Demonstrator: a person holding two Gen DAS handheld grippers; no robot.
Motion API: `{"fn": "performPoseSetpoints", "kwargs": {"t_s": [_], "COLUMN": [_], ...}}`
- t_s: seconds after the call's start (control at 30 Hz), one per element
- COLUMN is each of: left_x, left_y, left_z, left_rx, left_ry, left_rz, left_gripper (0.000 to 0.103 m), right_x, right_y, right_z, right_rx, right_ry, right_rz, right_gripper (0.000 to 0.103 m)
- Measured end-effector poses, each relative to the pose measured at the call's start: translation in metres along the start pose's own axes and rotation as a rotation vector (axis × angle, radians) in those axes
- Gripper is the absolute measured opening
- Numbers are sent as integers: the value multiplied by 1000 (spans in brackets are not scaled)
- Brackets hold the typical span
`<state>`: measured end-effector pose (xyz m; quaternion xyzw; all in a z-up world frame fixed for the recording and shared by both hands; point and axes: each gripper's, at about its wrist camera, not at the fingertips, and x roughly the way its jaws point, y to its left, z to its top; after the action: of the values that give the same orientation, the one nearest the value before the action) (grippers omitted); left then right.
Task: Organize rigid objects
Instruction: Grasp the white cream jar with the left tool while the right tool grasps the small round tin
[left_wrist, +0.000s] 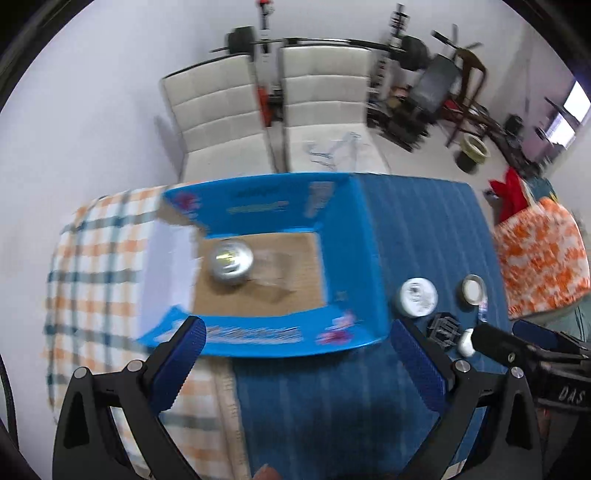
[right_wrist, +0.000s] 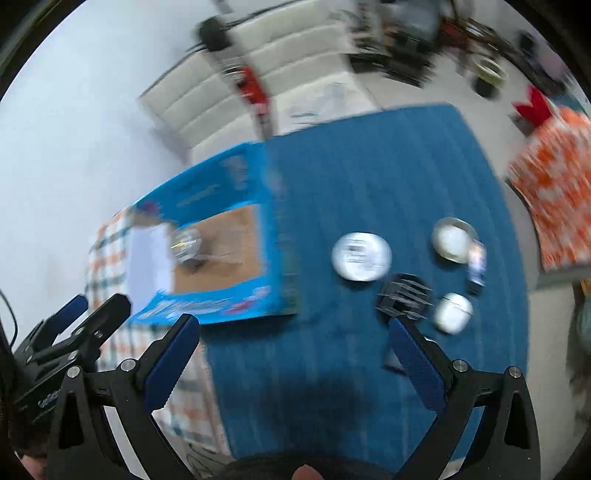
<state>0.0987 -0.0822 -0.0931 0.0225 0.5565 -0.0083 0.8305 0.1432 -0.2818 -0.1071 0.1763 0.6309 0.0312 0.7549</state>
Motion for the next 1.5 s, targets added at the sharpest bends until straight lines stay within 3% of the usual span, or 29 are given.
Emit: {"fn": "performPoseSetpoints", "kwargs": {"t_s": [0.13, 0.3, 0.5, 0.63, 0.8, 0.83, 0.9, 1.07, 1.2, 1.43, 1.5], "left_x": [37, 107, 184, 224, 262, 267, 272, 263, 252, 245, 247], "left_y": [-62, -134, -159, -171, -189, -191, -193, -191, -178, -182, -183], "left_z": [14, 34, 41, 34, 20, 18, 14, 4, -6, -2, 1], "left_rx": [41, 115, 50, 41, 84, 93, 112, 96, 85, 93, 91], "left_ry": [24, 142, 291, 395, 485, 486, 478, 419, 401, 399, 399], "left_rz": [-43, -91, -118, -125, -48, -36, -15, -31, -25, -8, -10], "left_gripper": [103, 101, 101, 101, 99, 95, 68, 65, 65, 65, 65], "right_x": [13, 50, 117, 155, 183, 185, 188, 196, 201, 205, 210], "right_y": [-76, -154, -201, -210, -218, -218, -214, -199, -183, -180, -181], "right_z": [16, 49, 92, 103, 99, 98, 98, 102, 102, 101, 93], "right_rx": [131, 249, 274, 246, 217, 202, 168, 99, 10, -28, -35], "right_ry": [11, 53, 134, 206, 274, 281, 282, 294, 280, 267, 301], "right_rz": [-52, -79, -92, -103, -97, -103, -122, -208, -328, -366, -366], "right_gripper": [103, 103, 102, 96, 91, 91, 91, 91, 68, 68, 67]}}
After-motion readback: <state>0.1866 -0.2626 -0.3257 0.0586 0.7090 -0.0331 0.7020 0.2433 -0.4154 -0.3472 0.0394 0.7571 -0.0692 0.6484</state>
